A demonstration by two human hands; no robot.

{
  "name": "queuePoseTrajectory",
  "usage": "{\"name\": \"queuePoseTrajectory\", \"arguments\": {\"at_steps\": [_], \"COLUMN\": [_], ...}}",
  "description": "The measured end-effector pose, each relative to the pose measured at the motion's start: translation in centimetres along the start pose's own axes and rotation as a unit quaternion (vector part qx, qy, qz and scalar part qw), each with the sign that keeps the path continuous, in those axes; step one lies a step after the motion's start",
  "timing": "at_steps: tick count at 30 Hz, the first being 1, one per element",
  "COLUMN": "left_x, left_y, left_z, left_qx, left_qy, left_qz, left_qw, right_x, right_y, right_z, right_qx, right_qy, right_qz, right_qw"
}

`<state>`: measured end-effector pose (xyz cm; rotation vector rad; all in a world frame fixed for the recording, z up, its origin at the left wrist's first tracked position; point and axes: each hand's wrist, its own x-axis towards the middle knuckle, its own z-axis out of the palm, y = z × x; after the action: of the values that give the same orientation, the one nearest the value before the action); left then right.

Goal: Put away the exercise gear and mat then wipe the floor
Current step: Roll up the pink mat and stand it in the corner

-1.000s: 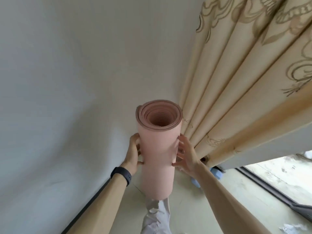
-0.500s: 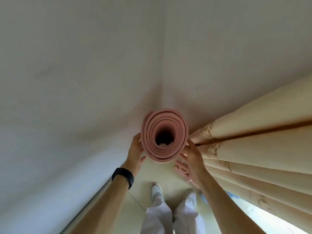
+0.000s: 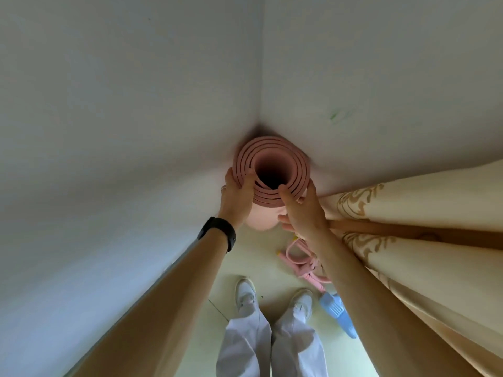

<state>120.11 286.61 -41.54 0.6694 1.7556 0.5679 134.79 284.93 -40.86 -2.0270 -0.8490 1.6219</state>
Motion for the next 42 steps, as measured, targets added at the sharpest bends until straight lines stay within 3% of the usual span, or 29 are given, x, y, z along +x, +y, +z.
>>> {"name": "queuePoseTrajectory", "arguments": {"at_steps": [3,6,9,13,18,22,27,31,34,37,42], "left_x": [-1.1,-1.8,-0.7,-0.7,-2.4,-3.6,-5.0,-6.2,-7.2,-8.1,-8.8], "left_y": [0.9,-0.2,-1.9,-1.2,-0.3,-0.7,0.1,0.2,0.6,0.7,-0.3], "left_z": [0.7,0.4,-0.4,-0.7,-2.1,-2.7,-3.2,-3.7,-4.3,-4.7,-5.1], "left_qx": [0.023,0.203,0.348,0.400,0.443,0.482,0.501,0.491,0.486,0.517,0.514], "left_qy": [0.065,0.097,0.065,0.064,0.072,-0.009,-0.012,-0.041,-0.084,-0.072,-0.058], "left_qz": [0.038,0.148,0.172,0.168,0.270,0.254,0.241,0.213,0.170,0.177,0.199], "left_qw": [0.997,0.963,0.919,0.899,0.852,0.838,0.831,0.844,0.853,0.834,0.832], "right_x": [0.7,0.0,-0.4,0.1,-2.7,-3.9,-4.6,-6.3,-7.1,-7.5,-8.1], "right_y": [-1.1,-0.7,0.0,-1.5,-1.4,0.2,-0.1,-1.2,-1.3,-1.2,-1.1], "right_z": [0.8,1.8,2.4,1.3,-1.0,-1.6,-2.8,-3.0,-2.9,-2.6,-2.6], "right_qx": [-0.053,-0.133,-0.181,-0.205,-0.264,-0.347,-0.390,-0.400,-0.437,-0.490,-0.518], "right_qy": [0.024,0.036,0.010,-0.008,0.055,0.023,0.011,-0.013,-0.062,-0.088,-0.082], "right_qz": [-0.013,-0.077,-0.116,-0.110,-0.203,-0.204,-0.210,-0.228,-0.264,-0.258,-0.234], "right_qw": [0.998,0.987,0.977,0.972,0.941,0.915,0.897,0.888,0.858,0.828,0.819]}}
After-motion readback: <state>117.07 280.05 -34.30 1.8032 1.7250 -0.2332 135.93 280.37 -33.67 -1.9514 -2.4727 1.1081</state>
